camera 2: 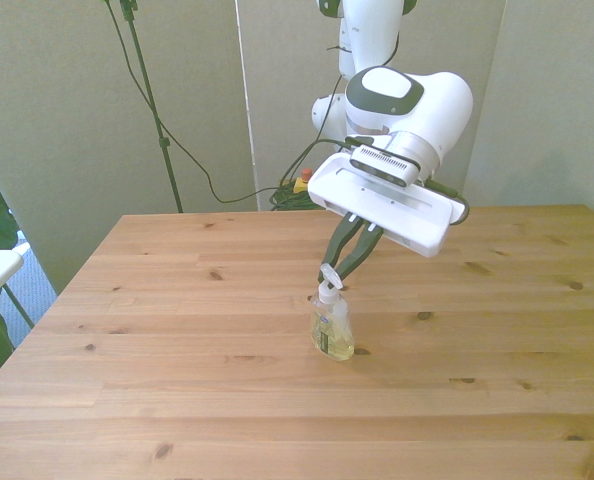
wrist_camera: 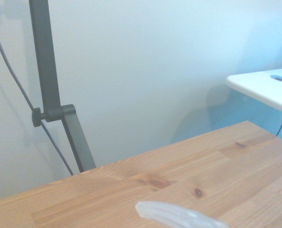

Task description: Stand the sanitizer

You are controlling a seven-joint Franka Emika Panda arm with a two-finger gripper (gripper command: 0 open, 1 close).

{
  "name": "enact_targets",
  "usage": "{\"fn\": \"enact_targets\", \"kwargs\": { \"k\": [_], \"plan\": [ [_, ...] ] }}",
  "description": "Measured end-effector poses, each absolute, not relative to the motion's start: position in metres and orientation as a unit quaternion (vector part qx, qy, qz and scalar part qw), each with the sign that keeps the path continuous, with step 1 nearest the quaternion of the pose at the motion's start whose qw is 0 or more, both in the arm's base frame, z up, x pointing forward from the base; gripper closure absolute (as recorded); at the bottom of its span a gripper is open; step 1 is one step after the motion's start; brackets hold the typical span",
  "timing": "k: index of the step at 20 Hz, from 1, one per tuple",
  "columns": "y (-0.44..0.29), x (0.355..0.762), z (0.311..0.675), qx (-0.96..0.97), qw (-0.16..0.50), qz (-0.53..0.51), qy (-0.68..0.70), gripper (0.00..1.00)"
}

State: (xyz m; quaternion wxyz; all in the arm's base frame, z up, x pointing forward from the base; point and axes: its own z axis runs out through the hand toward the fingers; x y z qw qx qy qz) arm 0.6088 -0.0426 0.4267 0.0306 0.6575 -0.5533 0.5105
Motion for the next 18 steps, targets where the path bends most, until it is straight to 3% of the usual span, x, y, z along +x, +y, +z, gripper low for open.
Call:
{"fn": "enact_targets", "kwargs": {
  "k": [18],
  "plan": [
    [-0.029,0.592,0.42,0.676,0.016,0.478,-0.561,0.0]
  ]
}}
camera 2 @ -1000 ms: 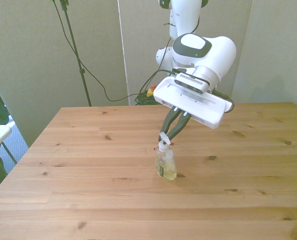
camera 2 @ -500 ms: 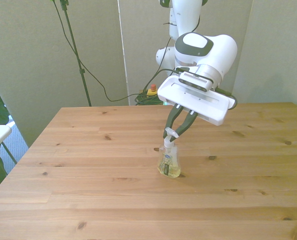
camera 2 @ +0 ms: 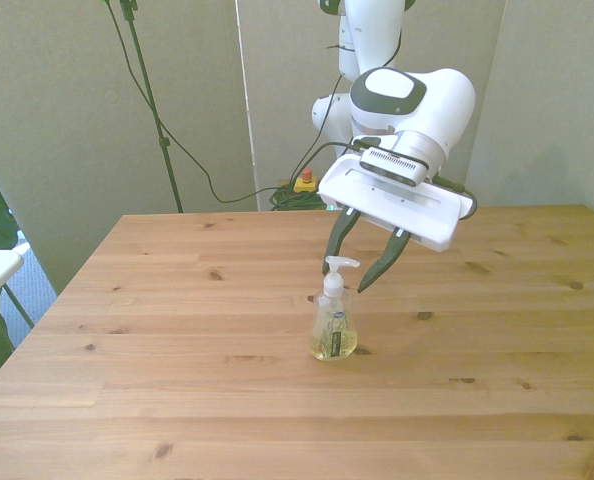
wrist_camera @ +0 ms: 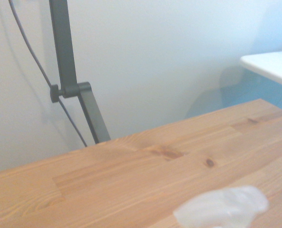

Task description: Stand the sanitizer

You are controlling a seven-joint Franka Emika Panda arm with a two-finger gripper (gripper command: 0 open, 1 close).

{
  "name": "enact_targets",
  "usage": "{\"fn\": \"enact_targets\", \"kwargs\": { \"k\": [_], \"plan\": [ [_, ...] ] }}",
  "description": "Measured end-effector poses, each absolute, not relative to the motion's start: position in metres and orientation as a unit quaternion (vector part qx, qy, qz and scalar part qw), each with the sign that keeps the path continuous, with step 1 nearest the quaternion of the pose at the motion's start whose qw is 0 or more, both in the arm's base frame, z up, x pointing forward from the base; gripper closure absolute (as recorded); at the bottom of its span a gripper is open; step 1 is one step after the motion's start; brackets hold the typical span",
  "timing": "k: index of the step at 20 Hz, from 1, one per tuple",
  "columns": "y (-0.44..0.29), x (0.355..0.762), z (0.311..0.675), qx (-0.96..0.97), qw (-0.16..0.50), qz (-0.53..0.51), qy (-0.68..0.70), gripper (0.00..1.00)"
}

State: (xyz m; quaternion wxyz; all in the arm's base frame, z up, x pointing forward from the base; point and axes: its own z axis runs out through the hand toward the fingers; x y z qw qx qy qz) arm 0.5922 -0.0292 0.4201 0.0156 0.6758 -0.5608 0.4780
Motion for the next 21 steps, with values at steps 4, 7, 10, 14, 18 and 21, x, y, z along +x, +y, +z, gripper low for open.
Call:
{"fn": "enact_targets", "kwargs": {
  "k": [4,7,10,14,18,21],
  "plan": [
    [-0.035,0.589,0.423,0.693,0.016,0.444,-0.568,0.0],
    [-0.035,0.585,0.424,0.711,0.016,0.404,-0.575,0.0],
    [-0.021,0.573,0.413,0.75,0.009,0.341,-0.566,0.0],
    [0.006,0.55,0.405,0.798,-0.006,0.263,-0.543,0.0],
    [0.022,0.533,0.417,0.836,-0.007,0.182,-0.518,0.0],
    [0.01,0.521,0.431,0.864,-0.001,0.116,-0.489,0.0]
  ]
}}
